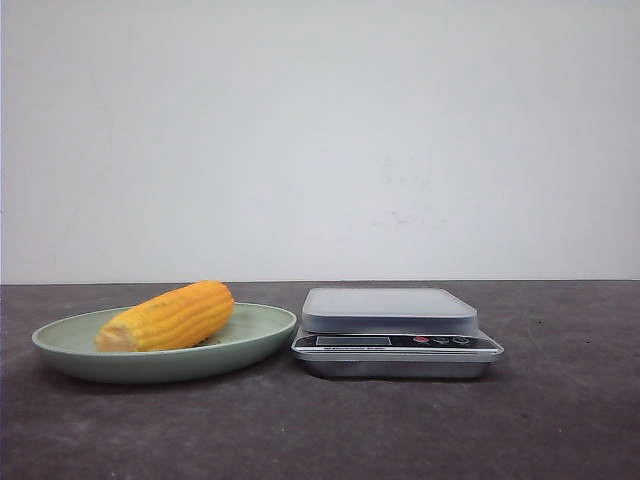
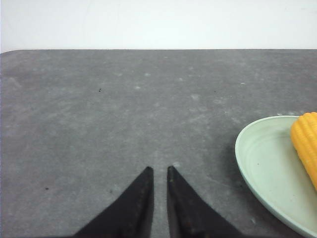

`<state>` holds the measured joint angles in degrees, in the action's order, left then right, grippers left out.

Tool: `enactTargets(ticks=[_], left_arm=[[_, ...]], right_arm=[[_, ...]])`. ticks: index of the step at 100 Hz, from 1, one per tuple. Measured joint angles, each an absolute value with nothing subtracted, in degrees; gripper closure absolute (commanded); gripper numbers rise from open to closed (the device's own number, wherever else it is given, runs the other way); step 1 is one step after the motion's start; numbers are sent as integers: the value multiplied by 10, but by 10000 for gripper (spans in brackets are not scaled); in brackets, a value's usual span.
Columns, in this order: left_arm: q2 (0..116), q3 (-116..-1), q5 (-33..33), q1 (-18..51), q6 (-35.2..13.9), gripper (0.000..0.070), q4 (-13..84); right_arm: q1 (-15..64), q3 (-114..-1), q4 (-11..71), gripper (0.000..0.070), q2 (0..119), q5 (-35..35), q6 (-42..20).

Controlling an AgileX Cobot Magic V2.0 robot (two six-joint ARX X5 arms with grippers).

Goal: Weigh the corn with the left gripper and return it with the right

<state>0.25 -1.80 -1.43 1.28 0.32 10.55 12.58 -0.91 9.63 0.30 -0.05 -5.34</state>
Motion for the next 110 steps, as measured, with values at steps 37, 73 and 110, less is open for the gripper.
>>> enactTargets(ticks=[37, 73, 110], left_arm=[[3, -18, -14, 13, 3, 699, 105], [3, -18, -14, 13, 3, 699, 105], [3, -18, -13, 13, -115, 699, 105]], right_arm=[[126, -9, 96, 683, 3, -1, -53], [126, -9, 96, 683, 3, 0, -53], [126, -8, 20, 683, 3, 25, -48]])
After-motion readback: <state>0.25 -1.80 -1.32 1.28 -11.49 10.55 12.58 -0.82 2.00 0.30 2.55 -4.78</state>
